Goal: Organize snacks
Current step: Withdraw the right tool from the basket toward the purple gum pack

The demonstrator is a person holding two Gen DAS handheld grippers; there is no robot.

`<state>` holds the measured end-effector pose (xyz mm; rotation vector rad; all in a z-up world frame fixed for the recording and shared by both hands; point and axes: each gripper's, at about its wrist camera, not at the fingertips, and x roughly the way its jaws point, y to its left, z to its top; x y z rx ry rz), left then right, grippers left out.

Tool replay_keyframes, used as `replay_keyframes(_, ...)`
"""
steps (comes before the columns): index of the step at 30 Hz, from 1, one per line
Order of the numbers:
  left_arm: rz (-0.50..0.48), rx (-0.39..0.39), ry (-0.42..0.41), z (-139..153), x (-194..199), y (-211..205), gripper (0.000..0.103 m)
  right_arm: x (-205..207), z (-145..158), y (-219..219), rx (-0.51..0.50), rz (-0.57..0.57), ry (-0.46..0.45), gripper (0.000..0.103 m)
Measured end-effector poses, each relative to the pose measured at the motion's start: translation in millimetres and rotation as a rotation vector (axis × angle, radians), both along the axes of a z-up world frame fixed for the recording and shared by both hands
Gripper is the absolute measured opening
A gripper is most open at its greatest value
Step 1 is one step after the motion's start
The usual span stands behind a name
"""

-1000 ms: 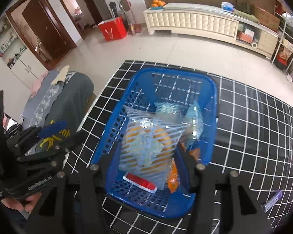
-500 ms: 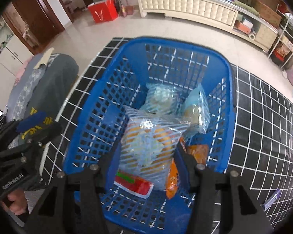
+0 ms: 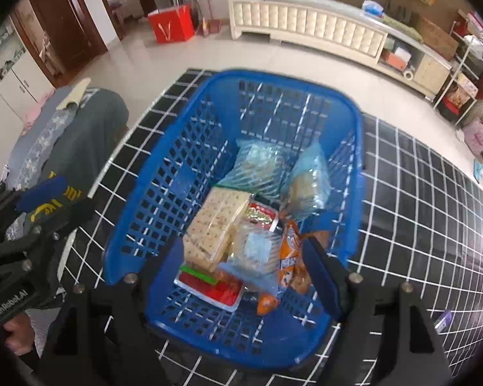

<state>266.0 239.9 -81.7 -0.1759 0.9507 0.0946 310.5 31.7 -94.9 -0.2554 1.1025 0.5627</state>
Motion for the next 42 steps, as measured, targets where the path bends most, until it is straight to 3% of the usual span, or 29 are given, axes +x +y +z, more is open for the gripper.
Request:
replay_keyframes(9,-0.043,0.009,-0.083,33.6,-20.7,-34.0,0.056,-30.1,46.6,-50.4,0.104,-0.060,-0.093,0.080)
replay_keyframes(18,-0.102,0.034,-0.176,58.0,-41.4,-93.6,0.056,-55.5,69.8,-129.0,0.161,-0.174,-0.175,0.081)
replay_keyframes(21,-0.117,0.055,-0.223,64.5,-47.9,-118.8,0.064,-61.2,68.2,-156.0,0.162,-0.217,-0.190,0.081)
replay_keyframes(26,-0.170,0.056,-0.277,67.3,-52.9,-157.1,0.068,-67.2,65.2,-194.7,0.163,-0.271,-0.202,0.086)
replay_keyframes(29,-0.176,0.060,-0.279,63.5,-50.6,-179.5,0.080,-68.5,61.9,-219.4,0.160,-0.310,-0.212,0.088)
replay_keyframes(33,-0.153,0.051,-0.271,54.3,-43.5,-202.4,0.083,-64.1,50.8,-249.7,0.154,-0.354,-0.197,0.092)
replay_keyframes(42,-0.263,0.078,-0.254,26.4,-28.8,-267.6,0.093,-48.6,8.6,-303.1,0.119,-0.456,-0.152,0.095)
